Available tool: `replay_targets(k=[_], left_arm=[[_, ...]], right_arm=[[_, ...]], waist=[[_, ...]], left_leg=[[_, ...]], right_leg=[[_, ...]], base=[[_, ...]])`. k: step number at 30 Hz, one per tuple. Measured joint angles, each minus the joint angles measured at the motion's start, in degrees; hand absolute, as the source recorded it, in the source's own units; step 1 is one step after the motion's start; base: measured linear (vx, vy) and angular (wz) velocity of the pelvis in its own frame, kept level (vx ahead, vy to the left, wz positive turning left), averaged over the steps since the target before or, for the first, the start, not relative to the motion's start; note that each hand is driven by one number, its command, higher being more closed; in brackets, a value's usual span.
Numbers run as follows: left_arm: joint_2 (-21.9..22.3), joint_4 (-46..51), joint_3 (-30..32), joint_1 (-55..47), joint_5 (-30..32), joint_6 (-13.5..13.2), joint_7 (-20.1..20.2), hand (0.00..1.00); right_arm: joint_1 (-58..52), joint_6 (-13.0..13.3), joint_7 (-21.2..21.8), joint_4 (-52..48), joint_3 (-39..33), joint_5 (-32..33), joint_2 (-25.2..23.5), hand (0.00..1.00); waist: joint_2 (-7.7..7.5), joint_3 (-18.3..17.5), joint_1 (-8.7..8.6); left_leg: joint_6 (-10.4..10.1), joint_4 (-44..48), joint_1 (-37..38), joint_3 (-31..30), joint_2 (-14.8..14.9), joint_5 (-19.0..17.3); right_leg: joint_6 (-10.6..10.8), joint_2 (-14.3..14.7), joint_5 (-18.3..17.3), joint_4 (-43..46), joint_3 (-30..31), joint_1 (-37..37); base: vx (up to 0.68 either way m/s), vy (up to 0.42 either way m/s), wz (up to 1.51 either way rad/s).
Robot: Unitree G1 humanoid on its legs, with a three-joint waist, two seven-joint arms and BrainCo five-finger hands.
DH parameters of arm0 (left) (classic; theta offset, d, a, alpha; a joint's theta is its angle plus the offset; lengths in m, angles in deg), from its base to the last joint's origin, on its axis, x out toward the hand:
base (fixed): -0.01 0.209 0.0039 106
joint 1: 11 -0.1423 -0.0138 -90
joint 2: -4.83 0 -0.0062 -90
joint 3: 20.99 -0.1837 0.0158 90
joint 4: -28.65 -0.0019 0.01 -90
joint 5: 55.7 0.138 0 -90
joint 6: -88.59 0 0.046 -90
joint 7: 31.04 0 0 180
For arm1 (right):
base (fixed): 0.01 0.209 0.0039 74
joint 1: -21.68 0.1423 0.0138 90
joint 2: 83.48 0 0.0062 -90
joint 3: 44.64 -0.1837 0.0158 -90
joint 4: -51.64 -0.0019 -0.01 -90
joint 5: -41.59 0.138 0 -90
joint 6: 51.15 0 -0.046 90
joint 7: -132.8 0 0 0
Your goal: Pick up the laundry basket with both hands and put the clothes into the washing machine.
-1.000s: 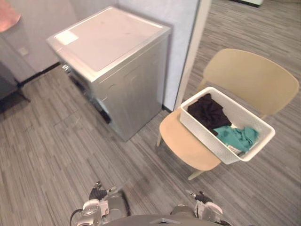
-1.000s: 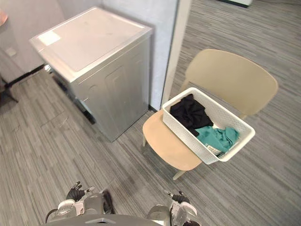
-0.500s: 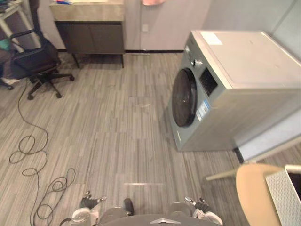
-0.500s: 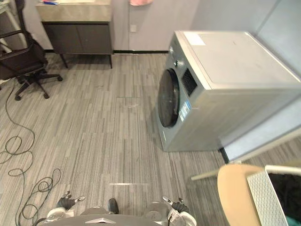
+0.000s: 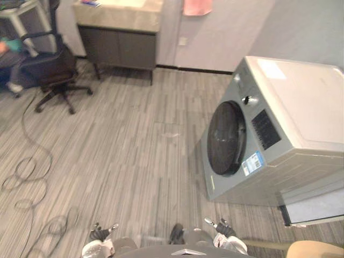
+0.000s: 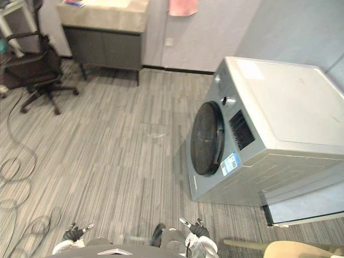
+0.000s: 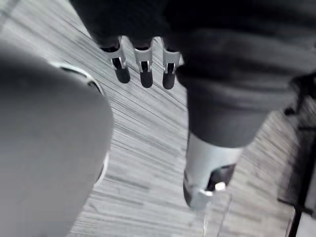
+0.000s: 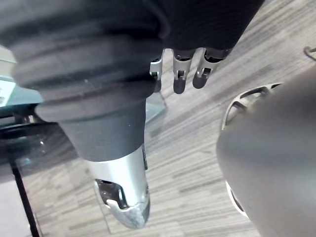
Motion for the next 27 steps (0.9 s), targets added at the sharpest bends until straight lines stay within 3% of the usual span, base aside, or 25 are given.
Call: replay_targets(k=[1,3,4,5,6,7,8,10,11,12,13,14,16,17,18,19,21,22,23,24,26,27], left_arm=[[-0.14,0.45,-1.37,0.47,0.02,-0.29,0.0,0.0],[-0.33,0.42,-3.23,1.67,0.0,-0.96,-0.03,0.0],[-1.14,0.45,-4.49,1.8,-0.01,-1.14,-0.03,0.0],[-1.39,0.35,-4.65,1.8,0.0,-1.18,-0.06,0.0],[-1.64,0.15,-4.67,1.61,0.0,-1.18,-0.24,0.0],[-1.78,0.1,-4.66,1.64,0.0,-1.19,-0.24,0.0],[-1.77,-0.1,-4.66,1.63,0.01,-1.24,-0.27,0.0],[-1.47,-0.3,-4.75,1.48,0.0,-1.54,-0.26,0.0],[-1.19,-0.47,-4.6,1.33,-0.03,-1.57,-0.22,0.0],[-1.88,-0.46,-4.58,1.2,-0.05,-1.63,-0.14,0.0],[-2.96,-0.12,-4.57,1.23,0.03,-1.71,-0.19,0.0],[-4.47,-0.45,-4.67,1.56,0.04,-1.78,-0.11,0.0],[-4.58,-1.25,-4.8,2.36,0.01,-1.5,-0.18,0.0],[-4.71,-2.31,-5.27,2.37,0.01,-1.41,-0.32,0.0],[-4.9,-2.6,-6.02,2.39,0.01,-1.33,-0.52,0.0],[-5.13,-2.7,-8.11,2.46,0.01,-1.2,-0.79,0.0],[-5.12,-3.05,-11.56,2.08,-0.01,-1.07,-1.12,0.0],[-5.13,-3.32,-13.54,1.76,-0.02,-1.04,-1.22,0.0],[-5.16,-3.51,-13.72,1.52,-0.02,-1.04,-1.21,0.0],[-5.24,-3.56,-13.86,1.69,-0.02,-1.06,-1.24,0.0],[-4.77,-4.19,-14.48,2.55,-0.04,-1.02,-1.33,0.0],[-4.0,-4.32,-15.62,2.8,-0.11,-1.01,-1.36,0.0]], right_arm=[[-0.01,0.06,-0.04,-0.01,0.25,-0.03,-0.15,0.0],[0.35,-0.02,-0.05,0.37,0.66,-0.77,0.18,0.0],[0.94,0.02,-0.05,0.43,1.29,-1.27,0.2,0.0],[1.07,0.02,-0.03,0.72,1.27,-1.31,0.18,0.0],[1.38,0.09,-0.03,1.77,1.22,-1.62,0.16,0.0],[1.44,0.13,-0.03,2.26,1.2,-1.66,0.1,0.0],[1.29,0.25,-0.01,2.4,1.31,-1.71,0.04,0.0],[0.26,0.5,-0.01,2.32,1.55,-1.72,0.48,0.0],[0.07,0.52,-0.02,2.43,1.57,-1.72,0.66,0.0],[0.01,0.4,0.0,2.37,1.19,-1.65,-0.02,0.0],[-0.6,0.36,0.04,2.41,1.19,-1.7,-1.44,0.0],[-0.28,0.4,0.04,2.23,1.61,-1.67,-3.25,0.0],[0.52,0.5,0.13,1.73,2.06,-1.59,-3.16,0.0],[1.32,0.53,0.09,1.27,2.12,-1.04,-2.96,0.0],[1.74,0.54,-0.02,0.97,2.13,-0.59,-2.63,0.0],[2.91,0.62,-0.08,-0.64,3.12,0.34,-2.75,0.0],[4.24,1.25,-0.8,-2.76,7.21,1.08,-2.68,0.0],[5.46,1.49,-1.6,-4.61,11.44,0.93,-3.24,0.0],[6.22,1.7,-2.18,-5.0,12.94,0.64,-3.56,0.0],[8.24,1.71,-3.09,-5.14,15.6,0.33,-3.75,0.0],[10.34,1.77,-4.82,-7.0,17.25,-1.33,-2.81,0.0],[11.59,2.52,-5.42,-9.27,18.72,-1.85,-1.36,0.0]], waist=[[0.32,-0.53,0.19],[-0.02,-0.57,0.24],[-0.32,-0.3,0.68],[-0.51,0.03,0.76],[-0.75,0.47,0.93],[-1.03,0.45,1.18],[-1.2,0.46,1.85],[-0.32,-0.02,2.12],[0.19,-0.49,2.1],[-0.6,-1.39,1.75],[-3.03,-1.75,1.1],[-5.15,-2.34,0.25],[-5.15,-2.31,0.32],[-5.04,-2.22,0.6],[-5.04,-2.2,0.58],[-4.54,-1.89,0.1],[-3.02,-1.01,-0.16],[-1.86,-0.96,-0.04],[-1.63,-0.87,-0.05],[-1.69,-0.91,0.24],[-0.46,-1.58,0.81],[2.18,-0.35,0.73]], left_leg=[[-1.46,3.77,-2.53,-0.13,0.56,-5.65],[-3.56,2.51,-7.48,-0.08,0.25,-13.96],[-4.29,-3.87,-9.33,-0.32,-0.51,-17.62],[-4.78,-8.42,-9.58,-0.81,-1.14,-18.89],[-5.97,-21.94,-9.62,-4.48,-3.02,-20.14],[-6.47,-28.03,-9.52,-6.82,-3.9,-19.85],[-7.44,-39.94,-9.69,-12.82,-5.59,-17.71],[-7.49,-46.81,-10.73,-17.49,-5.37,-16.18],[-9.09,-44.92,-11.51,-18.07,-5.33,-12.58],[-10.54,-40.82,-12.74,-16.86,-6.91,-9.34],[-10.07,-38.51,-12.52,-15.16,-8.2,-10.89],[-8.66,-35.91,-12.66,-12.91,-9.95,-14.04],[-7.08,-33.9,-11.74,-9.86,-9.98,-16.75],[-5.89,-34.23,-9.63,-6.77,-9.92,-18.07],[-5.39,-35.05,-8.13,-4.9,-9.94,-18.46],[-4.8,-37.1,-4.58,-1.54,-10.15,-18.82],[-4.49,-41.35,1.07,3.45,-10.18,-18.76],[-4.39,-44.01,4.15,7.83,-10.19,-18.65],[-4.36,-44.48,4.99,9.7,-10.22,-18.62],[-4.37,-45.11,6.31,12.59,-10.79,-18.62],[-4.61,-46.63,6.4,15.26,-10.92,-18.21],[-4.85,-47.79,6.17,16.22,-10.44,-17.54]], right_leg=[[-0.02,0.65,-0.68,-1.62,3.25,1.89],[0.49,1.05,-0.39,-5.32,8.44,4.6],[1.05,0.82,0.02,-7.79,12.06,6.98],[1.19,0.59,0.09,-8.47,13.56,8.25],[1.58,-0.08,-0.12,-9.1,16.97,10.8],[2.34,-0.74,-0.58,-9.08,18.27,11.56],[5.15,-2.17,-2.43,-9.13,21.54,12.95],[8.79,-3.4,-6.32,-9.23,24.9,14.2],[9.94,-3.81,-7.57,-8.74,26.17,14.3],[9.12,-5.94,-9.15,-7.0,28.32,14.06],[8.75,-8.3,-8.74,-4.97,29.33,13.14],[8.8,-10.85,-6.15,-1.92,30.49,10.77],[7.61,-11.59,-2.43,4.41,32.81,6.71],[6.45,-11.97,1.25,13.39,33.87,1.31],[6.38,-12.42,2.77,18.4,33.79,-1.65],[6.28,-13.26,2.05,27.59,31.06,-6.83],[5.27,-14.89,0.09,32.64,20.39,-11.16],[4.32,-15.69,-0.8,29.87,10.21,-12.21],[4.36,-15.69,-0.7,27.08,6.59,-11.84],[3.84,-15.45,0.55,18.7,-0.77,-10.78],[4.05,-13.37,-0.51,8.35,-4.97,-7.83],[6.26,-10.57,2.14,0.92,-4.87,-5.94]], base=[[0.49,-0.074,-1.27],[0.57,-0.01,-1.37],[0.66,0.051,-1.45],[0.63,0.184,-1.61],[0.41,0.16,-1.3],[0.59,0.35,-1.69],[0.38,0.312,-1.3],[0.48,0.487,-1.34],[0.47,0.569,-1.16],[0.47,0.537,-0.74],[0.64,0.69,-0.69],[0.54,0.561,-0.49],[0.34,0.415,-0.73],[0.26,0.346,-0.93],[0.28,0.369,-1.04],[0.27,0.316,-1.04],[0.22,0.234,-1.21],[0.11,0.094,-1.15],[0.14,0.087,-1.41],[0.19,0.042,-1.16],[0.18,0.016,-1.12],[0.11,-0.011,-0.98]])
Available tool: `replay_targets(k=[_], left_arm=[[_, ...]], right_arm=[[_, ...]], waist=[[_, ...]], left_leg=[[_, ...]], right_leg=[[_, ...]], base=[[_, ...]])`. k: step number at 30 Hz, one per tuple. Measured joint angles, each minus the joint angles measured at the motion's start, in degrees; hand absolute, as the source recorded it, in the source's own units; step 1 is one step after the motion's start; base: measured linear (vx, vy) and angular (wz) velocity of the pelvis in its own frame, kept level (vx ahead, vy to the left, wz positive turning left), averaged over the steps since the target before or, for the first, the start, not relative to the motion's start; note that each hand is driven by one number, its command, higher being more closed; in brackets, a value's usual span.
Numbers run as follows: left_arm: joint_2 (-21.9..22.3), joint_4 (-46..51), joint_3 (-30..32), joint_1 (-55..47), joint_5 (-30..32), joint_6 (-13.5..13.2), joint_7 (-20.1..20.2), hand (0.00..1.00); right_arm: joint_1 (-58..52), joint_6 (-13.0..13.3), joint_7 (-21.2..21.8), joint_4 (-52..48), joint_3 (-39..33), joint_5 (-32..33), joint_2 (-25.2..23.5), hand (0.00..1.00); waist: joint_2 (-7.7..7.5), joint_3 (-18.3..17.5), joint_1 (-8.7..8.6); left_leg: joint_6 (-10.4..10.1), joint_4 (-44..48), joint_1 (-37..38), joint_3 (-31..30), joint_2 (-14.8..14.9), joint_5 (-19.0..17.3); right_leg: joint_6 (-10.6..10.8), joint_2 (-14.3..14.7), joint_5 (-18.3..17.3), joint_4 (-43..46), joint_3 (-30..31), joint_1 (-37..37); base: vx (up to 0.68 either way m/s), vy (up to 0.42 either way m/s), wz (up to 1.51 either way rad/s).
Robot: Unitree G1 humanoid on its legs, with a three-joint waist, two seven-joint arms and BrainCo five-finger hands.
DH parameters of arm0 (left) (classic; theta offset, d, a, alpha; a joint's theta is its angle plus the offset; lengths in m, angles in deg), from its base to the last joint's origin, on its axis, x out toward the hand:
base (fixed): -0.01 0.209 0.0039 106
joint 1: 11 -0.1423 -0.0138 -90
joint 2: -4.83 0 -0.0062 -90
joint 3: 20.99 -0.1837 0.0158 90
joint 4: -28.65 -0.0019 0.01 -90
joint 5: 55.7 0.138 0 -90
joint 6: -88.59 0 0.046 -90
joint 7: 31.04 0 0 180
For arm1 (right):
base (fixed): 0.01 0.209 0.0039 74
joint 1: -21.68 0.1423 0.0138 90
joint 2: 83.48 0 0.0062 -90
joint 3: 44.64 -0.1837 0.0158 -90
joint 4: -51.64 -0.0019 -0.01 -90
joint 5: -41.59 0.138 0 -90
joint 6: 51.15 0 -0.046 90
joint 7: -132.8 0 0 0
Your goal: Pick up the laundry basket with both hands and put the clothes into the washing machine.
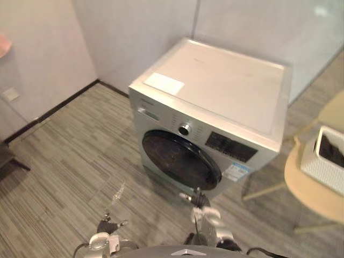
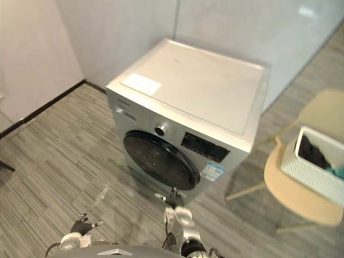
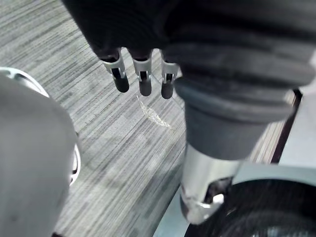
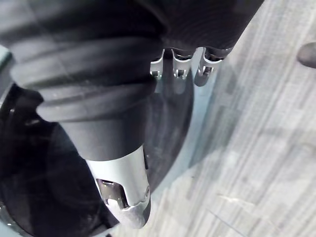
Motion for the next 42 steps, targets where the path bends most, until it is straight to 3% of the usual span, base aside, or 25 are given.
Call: replay_targets(k=[1,2,4,9,14,18,21,24,27,31,33,38,40,42], left_arm=[[0.84,0.24,-0.59,0.64,-0.55,-0.09,-0.46,0.0],[0.95,0.34,-0.65,0.69,-0.99,-0.09,-0.91,0.0],[0.78,1.5,-1.59,0.5,-1.59,-0.25,-1.84,0.0],[0.71,2.53,-5.98,0.75,-1.1,-1.31,-1.93,0.0],[0.32,2.62,-7.31,-0.14,-0.87,-1.33,-1.92,0.0],[-0.03,2.79,-7.71,-1.33,-0.87,-1.35,-1.89,0.0],[-0.65,4.8,-7.53,-1.8,-0.82,-1.46,-1.83,0.0],[-0.81,6.55,-7.34,-1.74,-0.47,-1.8,-1.11,0.0],[-1.3,7.02,-6.76,-1.62,-1.03,-1.92,-1.22,0.0],[-1.65,6.94,-5.63,-1.68,-1.08,-1.74,-1.68,0.0],[-1.55,6.92,-4.82,-1.7,-1.0,-1.44,-1.66,0.0],[-1.63,7.21,-4.37,-1.85,-0.3,-1.33,-1.45,0.0],[-1.64,8.68,-4.64,-2.15,0.03,-1.35,-1.34,0.0],[-1.69,10.04,-5.5,-2.28,0.02,-1.46,-1.22,0.0]], right_arm=[[0.98,0.22,-1.65,-1.54,1.39,-1.58,1.5,0.0],[0.98,0.2,-1.96,-1.98,1.79,-2.16,1.78,0.0],[0.96,0.1,-2.9,-3.88,3.08,-5.12,2.9,0.0],[2.06,-0.22,-6.41,-7.04,2.43,-11.93,4.08,0.0],[1.83,-1.54,-10.32,-9.72,-1.24,-17.89,3.82,0.0],[2.9,-1.2,-11.02,-11.05,-4.24,-15.15,4.05,0.0],[6.2,-1.21,-10.99,-10.81,-5.85,-14.58,5.11,0.0],[13.71,-1.49,-12.48,-9.95,-8.21,-15.58,7.9,0.0],[19.33,-3.82,-15.78,-8.52,-11.63,-15.63,9.37,0.0],[18.98,-6.46,-18.87,-13.26,-13.63,-15.54,6.66,0.0],[18.82,-6.56,-19.78,-13.75,-14.98,-15.64,6.11,0.0],[18.84,-8.8,-21.17,-13.47,-17.03,-21.33,6.81,0.0],[20.67,-8.45,-21.35,-9.23,-15.46,-19.3,8.89,0.0],[23.56,-7.23,-18.38,-1.98,-11.32,-13.39,12.04,0.0]], waist=[[2.0,0.54,0.02],[2.22,0.47,0.28],[2.21,0.45,0.69],[1.99,0.51,0.83],[1.98,0.6,1.43],[1.94,0.88,1.84],[1.36,2.84,2.11],[1.78,5.46,2.51],[2.03,6.28,3.17],[2.12,6.78,3.11],[2.08,6.8,3.07],[2.1,6.82,3.11],[2.15,7.01,3.18],[2.28,7.4,3.27]], left_leg=[[-0.19,-1.3,0.07,1.04,0.48,1.25],[-0.25,-1.94,0.23,1.17,0.45,1.81],[-1.2,-4.61,1.36,1.09,0.18,3.25],[-2.08,-8.29,1.87,-0.15,-0.89,4.24],[-1.89,-10.53,2.26,-2.62,-1.84,4.53],[-0.85,-13.34,2.24,-5.08,-3.63,6.03],[0.23,-14.29,1.72,-6.57,-4.67,7.24],[1.22,-15.0,0.46,-7.61,-5.87,8.21],[1.47,-15.0,-2.2,-8.23,-6.55,8.91],[2.04,-15.01,-1.99,-8.23,-6.68,9.35],[2.11,-15.04,-1.81,-8.25,-6.72,9.4],[2.46,-15.3,-1.72,-9.36,-7.27,9.64],[2.76,-15.66,-1.72,-9.61,-7.63,9.9],[3.07,-15.99,-1.9,-9.62,-8.07,10.19]], right_leg=[[-0.28,2.96,3.97,-6.97,1.55,1.11],[-0.39,3.58,5.15,-9.1,1.93,1.59],[-0.52,5.87,8.92,-16.41,3.08,4.0],[-0.77,7.63,12.39,-23.21,2.6,6.12],[-0.6,7.5,13.1,-23.66,1.48,6.52],[-0.11,6.77,13.89,-24.08,0.56,6.25],[0.1,5.68,14.73,-24.1,-0.64,6.12],[0.73,4.4,15.42,-24.11,-1.27,5.11],[0.61,3.72,16.49,-24.11,-1.63,2.73],[0.3,3.68,16.85,-24.1,-1.38,2.83],[0.32,3.71,16.9,-24.09,-1.36,2.98],[0.41,3.55,16.98,-24.09,-2.05,3.4],[0.54,3.3,17.14,-24.09,-2.11,3.34],[0.64,2.96,17.43,-24.1,-2.04,3.03]], base=[[0.1,-0.035,-0.84],[0.06,-0.05,-0.67],[0.03,-0.084,-0.43],[0.0,-0.035,0.01],[-0.05,0.07,0.12],[-0.1,0.09,0.23],[-0.12,0.089,0.22],[-0.14,0.09,0.17],[-0.12,0.066,0.14],[0.0,0.007,-0.01],[0.04,0.003,0.0],[0.03,0.013,0.07],[0.0,0.033,0.05],[-0.03,0.041,0.01]])
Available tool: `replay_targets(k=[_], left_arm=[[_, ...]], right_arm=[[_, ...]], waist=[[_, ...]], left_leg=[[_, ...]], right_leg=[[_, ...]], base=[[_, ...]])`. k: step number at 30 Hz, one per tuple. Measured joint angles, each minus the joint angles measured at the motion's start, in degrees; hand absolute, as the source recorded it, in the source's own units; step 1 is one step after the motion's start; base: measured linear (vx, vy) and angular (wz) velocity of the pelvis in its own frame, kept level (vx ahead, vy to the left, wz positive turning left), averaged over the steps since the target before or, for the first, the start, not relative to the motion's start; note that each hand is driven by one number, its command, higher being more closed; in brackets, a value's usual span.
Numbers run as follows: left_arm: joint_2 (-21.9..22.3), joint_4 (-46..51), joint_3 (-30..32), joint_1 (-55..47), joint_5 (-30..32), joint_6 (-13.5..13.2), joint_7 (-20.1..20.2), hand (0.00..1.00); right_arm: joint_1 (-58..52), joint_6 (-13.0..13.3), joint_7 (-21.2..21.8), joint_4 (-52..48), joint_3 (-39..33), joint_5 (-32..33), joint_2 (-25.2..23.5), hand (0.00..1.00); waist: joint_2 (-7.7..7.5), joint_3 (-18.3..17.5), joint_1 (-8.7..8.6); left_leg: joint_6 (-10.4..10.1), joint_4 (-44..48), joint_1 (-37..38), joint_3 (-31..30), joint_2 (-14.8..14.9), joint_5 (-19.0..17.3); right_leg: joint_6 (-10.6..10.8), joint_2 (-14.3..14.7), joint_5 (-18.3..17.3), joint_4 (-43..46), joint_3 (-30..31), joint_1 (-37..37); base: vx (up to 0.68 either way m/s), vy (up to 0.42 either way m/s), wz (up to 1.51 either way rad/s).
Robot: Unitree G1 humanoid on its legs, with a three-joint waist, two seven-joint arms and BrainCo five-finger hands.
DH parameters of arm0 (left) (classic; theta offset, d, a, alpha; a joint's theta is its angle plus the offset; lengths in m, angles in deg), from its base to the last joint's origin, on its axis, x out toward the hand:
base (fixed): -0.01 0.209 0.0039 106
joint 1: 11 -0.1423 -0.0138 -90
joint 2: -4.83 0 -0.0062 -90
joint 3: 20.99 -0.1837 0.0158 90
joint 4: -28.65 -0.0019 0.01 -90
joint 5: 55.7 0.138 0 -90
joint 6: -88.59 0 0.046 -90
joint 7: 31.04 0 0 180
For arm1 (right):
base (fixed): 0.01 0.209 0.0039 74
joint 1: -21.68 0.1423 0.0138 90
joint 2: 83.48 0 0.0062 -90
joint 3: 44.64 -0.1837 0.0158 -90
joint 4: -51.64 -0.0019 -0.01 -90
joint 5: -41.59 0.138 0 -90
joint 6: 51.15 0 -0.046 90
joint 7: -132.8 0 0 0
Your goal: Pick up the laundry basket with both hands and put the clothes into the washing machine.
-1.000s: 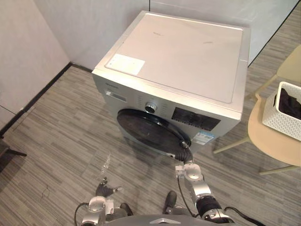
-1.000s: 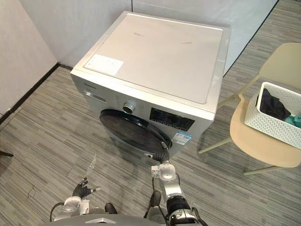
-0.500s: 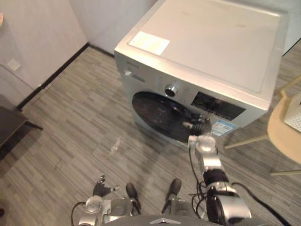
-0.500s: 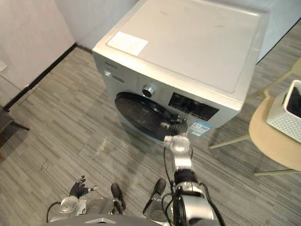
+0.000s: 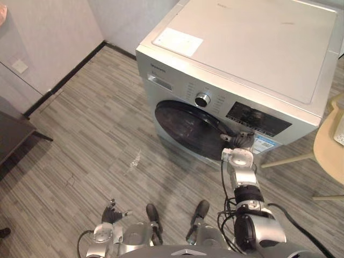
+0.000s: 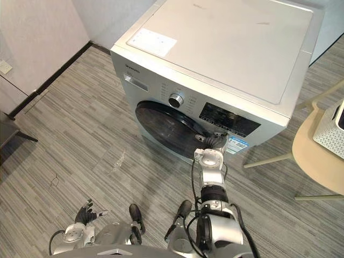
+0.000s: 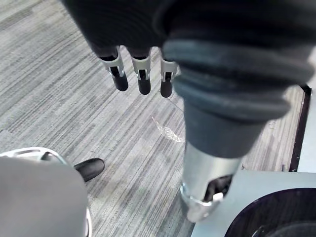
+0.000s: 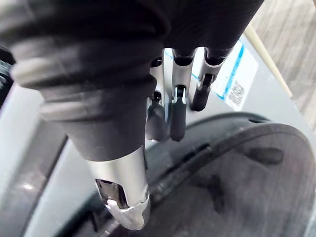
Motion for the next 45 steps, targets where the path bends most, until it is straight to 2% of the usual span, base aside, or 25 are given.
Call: replay_targets(k=[1,2,3,4,5,6,7,9,10,11,14,16,17,21,23,26,28,31,34,36,38,39,41,42,45], left_arm=[[-0.08,1.23,-0.67,-0.05,0.0,0.03,0.13,0.0],[-0.26,1.82,-1.2,-0.14,0.0,0.08,0.79,0.0],[-0.34,1.84,-1.32,-0.15,0.0,0.18,1.49,0.0],[-0.59,1.9,-2.06,-0.17,0.0,0.31,2.73,0.0],[-0.66,1.9,-2.32,-0.22,0.0,0.39,3.27,0.0],[-0.68,1.89,-2.45,-0.5,0.0,0.46,4.89,0.0],[-0.69,1.96,-2.79,-0.57,0.0,0.47,5.33,0.0],[-0.71,3.9,-2.95,-0.77,-0.55,0.33,5.59,0.0],[-0.72,4.41,-2.78,-0.8,-1.18,0.09,5.54,0.0],[-0.64,6.19,-2.15,-0.68,-2.43,0.01,5.39,0.0],[-0.61,11.51,-0.53,-0.96,-4.86,-0.47,3.66,0.0],[-0.46,18.28,-0.33,-1.78,-6.02,-0.94,3.26,0.0],[-0.33,22.64,-0.25,-2.02,-7.03,-1.58,2.57,0.0],[1.24,34.36,2.97,-2.35,-7.84,-2.68,0.53,0.0],[2.57,41.94,4.52,-2.08,-6.59,-3.8,-2.34,0.0],[4.49,54.16,7.95,0.41,1.73,-4.53,-9.43,0.0],[4.39,63.0,6.71,2.87,9.07,-5.54,-14.18,0.0],[2.13,67.44,1.38,3.65,11.36,-8.5,-14.84,0.0],[-1.09,65.74,-4.27,2.19,7.74,-9.47,-8.72,0.0],[-4.37,58.84,-7.83,1.28,-1.98,-9.58,-0.14,0.0],[-7.07,50.56,-10.03,2.08,-10.92,-8.57,6.67,0.0],[-9.1,41.31,-12.41,4.32,-15.43,-7.38,10.14,0.0],[-11.83,26.44,-15.34,9.86,-21.55,-2.16,14.32,0.0],[-13.43,20.38,-15.85,14.18,-23.33,0.11,16.45,0.0],[-15.72,14.12,-16.36,21.78,-23.48,1.32,17.73,0.0]], right_arm=[[2.13,1.46,2.85,4.06,3.8,5.05,2.25,0.0],[4.24,3.01,7.46,7.02,6.39,13.64,4.55,0.0],[5.14,3.15,10.55,8.66,8.46,17.95,5.91,0.0],[5.81,3.73,16.25,10.63,13.07,25.27,8.97,0.0],[5.92,3.72,19.01,11.41,15.06,28.65,10.13,0.0],[5.93,2.33,24.79,11.49,19.39,38.09,11.64,0.0],[6.19,1.9,27.64,11.29,21.97,42.57,11.73,0.0],[6.59,-0.09,31.48,11.21,27.36,51.16,11.62,0.0],[6.48,-0.84,32.56,11.2,28.2,53.12,11.83,0.0],[5.62,-1.59,35.49,10.01,28.59,57.94,11.59,0.0],[3.27,0.0,39.64,1.34,30.73,66.13,8.85,0.0],[0.73,1.36,39.82,-0.95,32.05,67.85,7.65,0.0],[-2.32,1.52,41.44,-3.03,33.11,68.83,7.98,0.0],[-9.28,2.02,43.8,-6.19,35.82,68.71,6.28,0.0],[-12.54,2.86,43.8,-6.32,36.28,68.28,5.17,0.0],[-16.64,3.76,43.77,-5.64,36.96,65.52,2.44,0.0],[-18.98,4.24,43.7,-2.02,36.82,62.89,0.14,0.0],[-21.93,4.74,42.95,2.18,36.76,58.03,-1.85,0.0],[-23.97,4.79,41.36,6.86,34.91,48.45,-3.09,0.0],[-24.08,4.7,40.81,13.84,31.08,37.51,-3.59,0.0],[-24.11,4.02,39.29,17.97,27.73,27.05,-3.54,0.0],[-22.92,3.39,38.59,20.79,24.72,21.87,-3.4,0.0],[-20.81,3.15,35.9,22.84,19.69,14.39,-3.36,0.0],[-18.26,2.38,33.79,23.22,16.6,12.26,-3.09,0.0],[-15.42,2.29,30.9,23.17,12.39,11.7,-1.76,0.0]], waist=[[0.08,0.81,0.14],[0.05,1.15,0.17],[0.02,1.17,0.18],[0.0,1.18,0.22],[-0.04,1.2,0.24],[-0.22,1.23,0.35],[-0.21,1.23,0.45],[-0.35,1.2,1.73],[-0.49,1.2,1.75],[-0.58,1.22,1.81],[-0.65,1.18,2.78],[-0.79,1.1,3.57],[-1.06,0.95,4.31],[-1.68,0.52,4.57],[-2.56,-0.07,4.73],[-4.2,-1.18,4.58],[-4.4,-1.39,4.01],[-4.51,-2.4,4.14],[-4.59,-3.51,3.72],[-4.7,-4.77,2.49],[-4.65,-4.8,2.11],[-4.62,-4.75,1.45],[-5.03,-3.76,-0.28],[-5.53,-0.46,-1.11],[-5.66,4.26,-1.67]], left_leg=[[0.12,-0.1,-0.04,-0.05,-0.18,0.1],[0.18,-0.56,-0.34,-0.08,-0.29,0.37],[0.23,-1.1,-0.4,-0.11,-0.5,0.66],[0.01,-1.71,-0.57,-0.29,-0.64,0.86],[-0.08,-1.9,-0.55,-0.39,-0.66,0.98],[0.24,-1.91,-0.45,-0.46,-0.55,1.38],[0.13,-1.92,-0.31,-0.47,-0.46,1.46],[-0.16,-1.87,0.05,-0.65,0.03,1.66],[-0.27,-1.87,0.07,-1.0,0.21,1.74],[-0.53,-1.89,0.01,-2.14,0.57,2.06],[-1.24,-1.88,-0.16,-3.83,1.35,2.35],[-1.42,-1.87,-0.51,-5.65,1.7,2.49],[-1.53,-1.81,-1.03,-6.72,1.79,2.57],[-1.33,-1.81,-1.16,-8.17,1.73,2.82],[-1.33,-1.81,-1.16,-8.39,1.62,2.82],[-1.29,-1.89,-1.06,-8.58,1.44,2.84],[-1.08,-1.96,-0.49,-9.67,1.15,2.98],[-1.05,-2.12,-0.13,-9.67,1.03,2.95],[-1.72,-1.87,-0.18,-9.51,1.18,2.23],[-1.95,-1.83,-1.1,-8.55,1.46,2.37],[-2.08,-1.84,-1.41,-6.95,1.76,2.46],[-2.16,-1.63,-2.5,-5.98,1.96,2.58],[-1.95,-0.93,-5.89,-4.2,2.44,3.22],[-1.77,0.87,-7.92,-2.99,2.87,3.11],[-1.05,6.33,-13.14,-1.91,3.92,1.82]], right_leg=[[-0.06,-0.2,0.15,0.0,0.03,-0.08],[0.0,-0.38,0.26,0.0,0.1,-0.64],[0.04,-0.45,0.32,0.0,0.13,-0.94],[0.12,-0.5,0.38,0.0,0.03,-1.24],[0.11,-0.49,0.4,0.0,-0.04,-1.24],[-0.09,-0.35,0.54,0.01,-0.09,-1.14],[-0.1,-0.22,0.54,0.02,-0.1,-1.01],[-0.2,0.39,0.48,0.01,-0.3,-0.55],[-0.28,0.54,0.37,0.01,-0.64,-0.34],[-0.51,0.8,-0.12,0.01,-1.9,0.31],[-0.48,1.29,-1.21,0.0,-3.46,1.08],[-0.6,1.51,-1.65,0.0,-5.14,1.81],[-0.72,1.49,-1.77,0.01,-6.18,1.94],[-0.35,1.34,-2.12,0.1,-7.18,2.76],[-0.16,1.21,-2.26,0.25,-7.34,2.97],[-0.16,1.22,-2.32,0.34,-7.47,3.23],[-0.11,0.99,-2.36,0.26,-7.41,4.48],[0.07,0.77,-2.49,0.01,-7.03,4.84],[0.08,0.69,-2.48,0.0,-6.32,4.6],[0.01,1.01,-2.44,0.0,-5.23,2.99],[-0.16,1.25,-2.3,0.0,-3.51,1.68],[-0.33,1.42,-2.03,0.01,-2.49,0.07],[-1.31,1.65,-0.76,0.04,-0.73,-4.04],[-2.14,1.75,0.41,0.39,0.58,-6.15],[-2.94,1.75,1.84,0.43,1.85,-9.73]], base=[[-0.05,0.039,0.0],[-0.05,0.033,-0.01],[-0.04,0.023,0.01],[-0.02,0.018,0.03],[0.0,0.014,0.03],[0.0,0.0,0.0],[0.0,0.0,0.0],[0.03,-0.029,0.02],[0.03,-0.051,0.25],[0.02,-0.034,0.29],[0.02,-0.041,0.28],[0.04,-0.034,0.45],[0.05,-0.027,0.47],[0.07,0.001,0.24],[0.07,0.014,0.13],[0.05,0.014,0.07],[0.02,0.037,0.24],[-0.03,0.045,0.06],[-0.04,0.026,-0.09],[-0.03,0.006,-0.24],[-0.02,-0.004,-0.43],[-0.04,-0.013,-0.54],[-0.05,-0.021,-0.52],[-0.06,-0.018,-0.41],[-0.09,-0.005,-0.26]])
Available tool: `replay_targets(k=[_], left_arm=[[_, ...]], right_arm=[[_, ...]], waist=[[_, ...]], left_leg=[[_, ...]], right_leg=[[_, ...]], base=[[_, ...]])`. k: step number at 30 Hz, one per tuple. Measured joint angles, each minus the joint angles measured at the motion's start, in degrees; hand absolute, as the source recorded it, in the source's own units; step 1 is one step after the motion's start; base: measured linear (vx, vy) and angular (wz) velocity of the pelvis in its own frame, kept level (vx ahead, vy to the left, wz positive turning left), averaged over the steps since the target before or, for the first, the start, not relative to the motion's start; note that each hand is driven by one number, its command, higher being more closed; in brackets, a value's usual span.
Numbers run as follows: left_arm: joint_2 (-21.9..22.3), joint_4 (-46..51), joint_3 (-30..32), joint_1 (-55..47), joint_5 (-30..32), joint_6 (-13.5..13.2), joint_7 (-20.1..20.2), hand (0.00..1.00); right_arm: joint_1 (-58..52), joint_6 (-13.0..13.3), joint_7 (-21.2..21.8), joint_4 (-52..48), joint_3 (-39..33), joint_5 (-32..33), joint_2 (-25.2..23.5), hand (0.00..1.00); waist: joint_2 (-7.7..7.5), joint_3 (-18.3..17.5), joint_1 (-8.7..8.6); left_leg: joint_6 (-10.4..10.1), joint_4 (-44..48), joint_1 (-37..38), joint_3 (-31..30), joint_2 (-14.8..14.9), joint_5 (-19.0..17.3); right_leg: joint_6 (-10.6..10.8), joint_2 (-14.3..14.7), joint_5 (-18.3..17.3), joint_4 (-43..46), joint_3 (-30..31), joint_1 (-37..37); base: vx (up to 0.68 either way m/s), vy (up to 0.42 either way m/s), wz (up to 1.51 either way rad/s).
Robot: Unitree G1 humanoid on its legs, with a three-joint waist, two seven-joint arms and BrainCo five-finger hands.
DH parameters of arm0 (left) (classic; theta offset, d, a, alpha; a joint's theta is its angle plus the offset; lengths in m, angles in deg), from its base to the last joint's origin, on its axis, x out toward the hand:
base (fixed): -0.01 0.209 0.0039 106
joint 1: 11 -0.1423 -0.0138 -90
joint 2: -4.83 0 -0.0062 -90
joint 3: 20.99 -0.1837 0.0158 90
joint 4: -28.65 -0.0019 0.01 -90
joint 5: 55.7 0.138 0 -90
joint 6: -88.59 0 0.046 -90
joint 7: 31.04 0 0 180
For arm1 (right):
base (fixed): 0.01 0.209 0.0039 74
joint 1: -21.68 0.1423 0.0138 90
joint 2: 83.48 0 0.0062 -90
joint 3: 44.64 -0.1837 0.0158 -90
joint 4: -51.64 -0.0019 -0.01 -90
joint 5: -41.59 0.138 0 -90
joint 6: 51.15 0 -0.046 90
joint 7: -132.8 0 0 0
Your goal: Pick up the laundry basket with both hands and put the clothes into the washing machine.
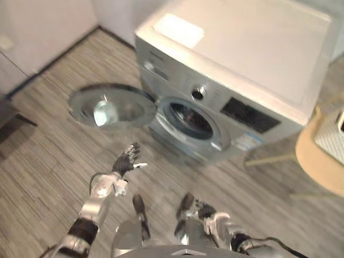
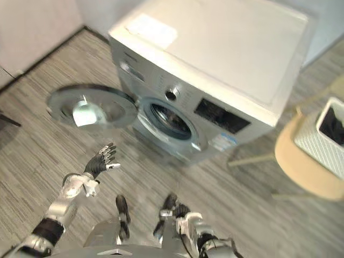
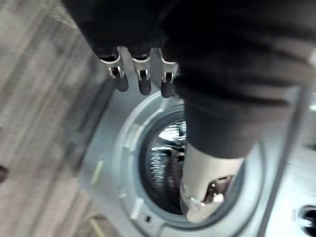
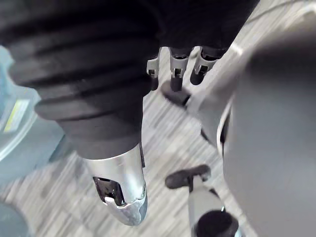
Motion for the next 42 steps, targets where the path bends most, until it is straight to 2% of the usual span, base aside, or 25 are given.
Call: replay_targets(k=[2,3,5,6,8,9,10,11,14,16,21,26,30,31,32,35,37,38,39,40,41,42], left_arm=[[-2.76,-8.78,1.16,10.44,4.5,0.26,-0.52,0.0],[-3.06,-10.1,1.58,11.78,5.66,0.34,-0.71,0.0],[-5.92,-15.23,4.37,19.01,13.21,0.73,-2.93,0.0],[-6.87,-15.38,5.13,20.18,14.91,0.79,-3.21,0.0],[-9.39,-15.31,8.22,22.74,19.62,0.86,-4.25,0.0],[-11.03,-15.28,10.11,24.68,21.41,0.9,-4.53,0.0],[-11.93,-15.19,11.22,26.52,22.0,0.92,-5.06,0.0],[-13.1,-15.05,13.22,29.2,22.57,0.91,-5.5,0.0],[-15.16,-15.23,20.45,33.73,22.55,1.17,-7.7,0.0],[-15.12,-14.95,22.32,34.1,22.55,1.26,-8.37,0.0],[-17.01,-14.83,31.33,37.28,24.93,1.48,-14.11,0.0],[-18.54,-13.61,35.18,37.46,25.59,1.49,-15.66,0.0],[-17.83,-12.7,35.77,36.06,23.73,1.36,-16.1,0.0],[-17.0,-12.7,36.21,34.61,23.42,1.35,-16.14,0.0],[-15.51,-12.74,37.63,33.03,23.43,1.36,-16.33,0.0],[-12.43,-12.84,40.3,26.09,23.42,1.37,-16.23,0.0],[-9.58,-13.71,43.72,21.96,23.41,1.46,-16.25,0.0],[-7.62,-15.06,46.07,20.14,23.29,1.57,-16.31,0.0],[-6.42,-15.85,47.15,18.59,22.18,1.99,-16.48,0.0],[-5.72,-16.23,47.45,17.41,21.25,2.34,-16.66,0.0],[-3.61,-17.18,50.0,14.79,19.55,2.62,-17.29,0.0],[-1.6,-18.04,52.89,11.33,17.89,2.76,-18.36,0.0]], right_arm=[[2.64,0.02,-3.04,-0.66,-4.52,0.37,0.98,0.0],[2.89,0.03,-3.33,-0.76,-4.96,0.63,0.95,0.0],[2.6,-0.02,-5.63,-5.07,-5.64,0.77,0.05,0.0],[2.52,0.02,-6.1,-6.53,-5.85,0.74,-0.5,0.0],[2.43,0.08,-7.88,-11.32,-6.52,0.63,-2.57,0.0],[2.23,0.33,-8.47,-13.84,-6.71,0.64,-3.9,0.0],[1.48,0.57,-8.75,-14.82,-6.98,0.64,-4.94,0.0],[0.34,1.14,-9.61,-17.0,-7.01,0.7,-6.14,0.0],[-3.42,2.19,-10.21,-21.55,-6.96,0.75,-7.94,0.0],[-6.13,2.76,-10.86,-23.35,-6.8,0.76,-8.9,0.0],[-9.08,4.24,-11.81,-27.6,-5.18,4.08,-11.05,0.0],[-9.08,5.17,-11.76,-29.09,-5.11,5.27,-11.06,0.0],[-9.09,5.11,-11.75,-29.89,-5.07,5.26,-11.06,0.0],[-9.12,5.01,-11.75,-29.88,-4.98,5.21,-11.07,0.0],[-9.49,4.98,-11.75,-29.87,-4.81,5.14,-11.08,0.0],[-10.86,4.73,-11.72,-29.8,-4.66,5.01,-11.27,0.0],[-12.51,4.2,-11.7,-29.79,-4.81,4.47,-11.24,0.0],[-13.63,3.68,-11.64,-29.7,-5.21,4.19,-11.31,0.0],[-14.09,3.37,-11.65,-29.4,-5.81,4.11,-11.44,0.0],[-14.34,3.24,-11.64,-29.45,-6.44,4.1,-11.51,0.0],[-14.66,2.87,-11.75,-29.42,-7.52,4.04,-11.41,0.0],[-15.1,2.75,-11.82,-28.35,-7.75,4.01,-11.41,0.0]], waist=[[-0.17,4.7,-0.38],[-0.21,5.14,-0.39],[-1.17,6.03,-0.28],[-1.53,6.26,-0.3],[-2.11,6.59,-0.04],[-2.21,6.8,0.2],[-2.91,7.09,0.16],[-3.27,7.78,1.0],[-4.09,8.57,1.11],[-4.22,8.68,1.48],[-5.48,9.3,1.8],[-5.7,9.41,2.83],[-5.7,9.41,2.48],[-5.7,9.41,2.51],[-5.73,9.38,2.52],[-5.77,9.35,2.8],[-5.72,9.33,2.27],[-5.69,9.32,1.9],[-5.6,9.32,2.45],[-5.71,9.26,2.81],[-5.61,8.94,2.75],[-5.13,7.6,2.9]], left_leg=[[0.23,4.28,-4.88,1.29,1.16,-1.47],[0.28,4.64,-5.3,1.54,1.32,-1.59],[0.47,8.65,-10.61,3.63,3.26,-3.34],[0.39,9.64,-11.73,4.13,3.85,-3.78],[0.7,11.08,-14.65,5.42,6.12,-4.47],[1.28,12.11,-16.6,5.78,8.22,-4.72],[0.99,14.71,-18.51,5.01,9.14,-5.73],[0.12,17.96,-20.91,3.97,11.28,-6.63],[-0.21,19.24,-24.11,2.72,12.87,-6.8],[-0.36,19.32,-24.82,2.0,13.1,-6.8],[-1.1,20.02,-26.96,0.27,15.45,-6.5],[-1.52,21.88,-27.08,0.58,17.62,-6.43],[-1.88,24.22,-25.58,1.77,19.11,-7.62],[-1.86,25.33,-24.4,2.51,19.94,-8.6],[-1.84,26.8,-23.08,3.4,20.73,-9.61],[-2.53,29.13,-18.46,6.34,23.19,-11.68],[-3.07,30.48,-15.61,7.09,24.32,-12.8],[-3.1,30.78,-13.42,7.9,25.47,-13.05],[-3.24,30.32,-11.2,9.14,26.69,-12.95],[-3.61,29.81,-9.58,9.95,27.0,-12.71],[-4.33,29.08,-6.69,11.0,27.46,-12.24],[-5.42,28.14,-4.13,12.64,28.31,-11.61]], right_leg=[[0.04,0.19,1.31,0.0,1.61,-3.96],[0.02,0.25,1.5,0.0,1.83,-4.36],[1.17,0.82,2.24,-0.01,3.64,-9.16],[1.48,1.0,1.94,-0.02,4.02,-10.14],[5.79,2.02,-1.6,0.02,3.59,-12.99],[0.49,2.55,0.15,1.89,2.46,-14.48],[-0.21,1.93,1.45,2.61,3.21,-13.67],[0.08,3.51,1.61,1.57,3.86,-13.88],[0.09,4.91,1.61,1.0,3.11,-15.54],[0.13,5.39,1.64,0.35,2.89,-15.51],[2.62,7.47,2.2,0.12,4.73,-16.32],[2.77,9.16,2.07,0.14,5.12,-16.34],[2.77,9.85,2.07,0.15,6.8,-14.92],[3.15,10.13,1.66,0.15,7.84,-13.83],[3.17,10.18,-0.3,0.51,7.94,-12.92],[2.04,9.31,-2.36,4.16,4.89,-11.28],[0.13,9.44,-3.17,6.74,5.45,-9.98],[-0.29,9.35,-5.79,8.6,5.02,-9.2],[-1.88,7.96,-9.66,13.78,2.31,-9.28],[-3.58,6.26,-10.99,17.51,1.23,-9.48],[-4.01,1.74,-13.72,24.51,0.06,-9.04],[-3.23,-2.63,-15.62,29.15,-0.32,-8.41]], base=[[-0.13,0.022,-0.32],[-0.1,0.029,-0.29],[-0.09,0.025,-0.4],[-0.08,0.024,-0.55],[-0.04,0.014,-0.53],[0.07,0.027,-0.3],[0.17,0.041,-0.18],[0.16,0.021,0.0],[0.13,-0.052,0.03],[0.12,-0.029,0.07],[0.1,0.003,0.0],[0.08,-0.021,-0.14],[0.06,0.018,-0.24],[0.04,0.048,-0.42],[0.03,0.045,-0.46],[0.03,0.062,-0.57],[0.07,0.052,-0.38],[0.08,0.042,-0.43],[0.11,0.048,-0.42],[0.09,0.033,-0.4],[0.1,-0.029,-0.39],[0.07,-0.155,-0.38]])
